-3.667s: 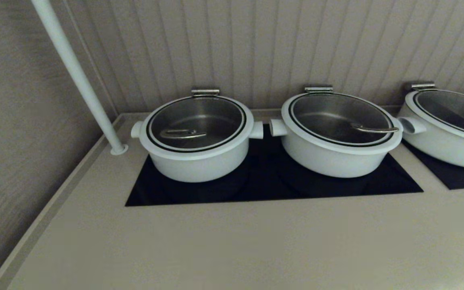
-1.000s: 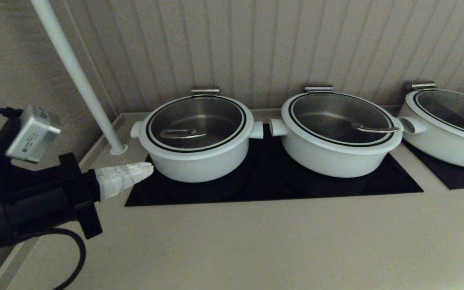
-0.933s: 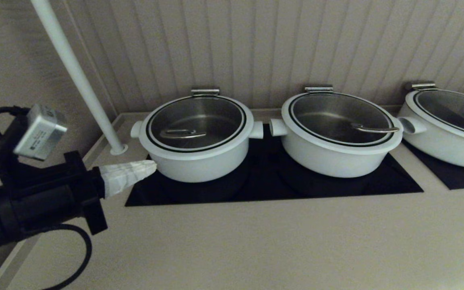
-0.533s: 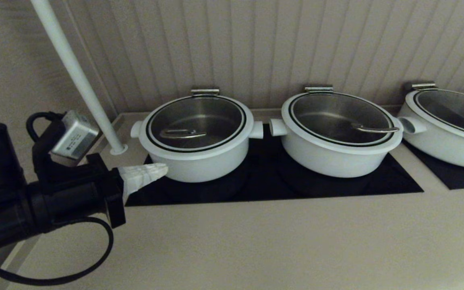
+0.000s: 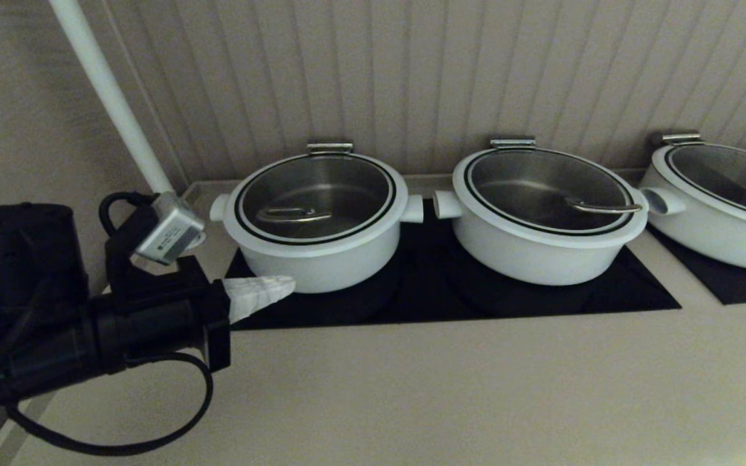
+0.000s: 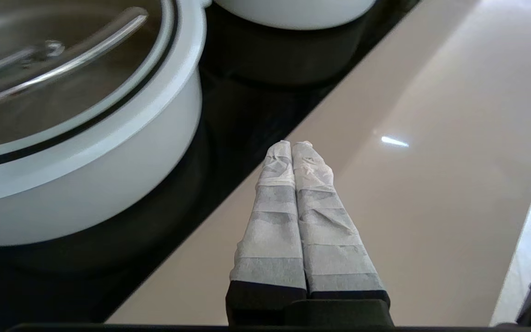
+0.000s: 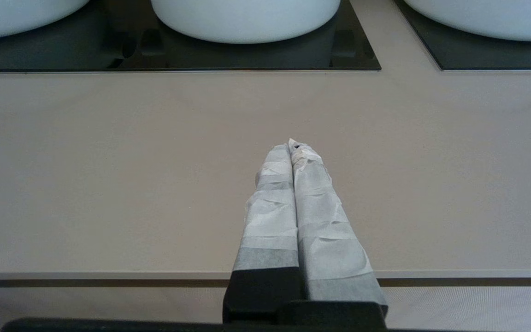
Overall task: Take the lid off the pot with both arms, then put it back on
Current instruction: Open the food pot lid a small opening with the left arm
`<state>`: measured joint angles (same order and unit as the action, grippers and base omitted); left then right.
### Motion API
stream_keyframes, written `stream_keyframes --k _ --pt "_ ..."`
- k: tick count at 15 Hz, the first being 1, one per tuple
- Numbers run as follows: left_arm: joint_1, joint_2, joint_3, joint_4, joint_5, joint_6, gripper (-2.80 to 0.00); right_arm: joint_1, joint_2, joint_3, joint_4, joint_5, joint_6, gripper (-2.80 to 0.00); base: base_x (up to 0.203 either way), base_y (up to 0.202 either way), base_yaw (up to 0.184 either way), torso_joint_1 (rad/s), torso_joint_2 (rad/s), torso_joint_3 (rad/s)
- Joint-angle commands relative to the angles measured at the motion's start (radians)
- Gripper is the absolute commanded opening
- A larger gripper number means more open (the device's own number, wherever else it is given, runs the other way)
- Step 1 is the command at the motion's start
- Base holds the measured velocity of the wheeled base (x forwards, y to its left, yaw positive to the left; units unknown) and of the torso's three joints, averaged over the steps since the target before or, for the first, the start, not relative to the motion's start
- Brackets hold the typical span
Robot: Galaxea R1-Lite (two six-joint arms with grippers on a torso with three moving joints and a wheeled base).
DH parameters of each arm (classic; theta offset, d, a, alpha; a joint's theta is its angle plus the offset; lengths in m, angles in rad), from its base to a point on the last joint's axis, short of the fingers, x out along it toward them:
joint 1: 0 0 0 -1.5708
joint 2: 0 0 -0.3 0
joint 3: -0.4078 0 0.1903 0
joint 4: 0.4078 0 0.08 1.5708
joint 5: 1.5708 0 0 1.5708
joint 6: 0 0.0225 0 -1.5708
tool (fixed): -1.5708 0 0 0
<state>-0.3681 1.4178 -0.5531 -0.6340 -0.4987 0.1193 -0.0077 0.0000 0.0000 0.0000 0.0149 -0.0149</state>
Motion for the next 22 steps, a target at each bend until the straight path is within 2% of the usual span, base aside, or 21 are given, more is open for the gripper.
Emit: stream_keyframes --k 1,6,11,18,22 --pt "-0.012 0.023 -0.018 -0.004 -0.003 0.0 -2.8 0.0 0.002 0.0 0.0 0.0 0.0 -2.8 0.0 0.0 0.0 0.0 0.0 0.0" --pt "-0.02 0.064 -0.054 -0.006 -0.003 0.0 -2.8 0.0 0.002 0.0 0.0 0.0 0.0 -2.8 0.0 0.0 0.0 0.0 0.0 0.0" --pt "-0.018 0.136 -0.054 -0.11 0.005 0.0 -2.8 0.0 0.002 0.0 0.0 0.0 0.0 -2.8 0.0 0.0 0.0 0.0 0.0 0.0" --pt "-0.018 0.174 -0.064 -0.136 0.009 0.016 -2.8 0.0 0.002 0.0 0.0 0.0 0.0 -2.8 0.0 0.0 0.0 0.0 0.0 0.0" --pt "-0.017 0.208 -0.083 -0.168 0.058 0.017 -2.8 0.0 0.002 0.0 0.0 0.0 0.0 -2.8 0.0 0.0 0.0 0.0 0.0 0.0"
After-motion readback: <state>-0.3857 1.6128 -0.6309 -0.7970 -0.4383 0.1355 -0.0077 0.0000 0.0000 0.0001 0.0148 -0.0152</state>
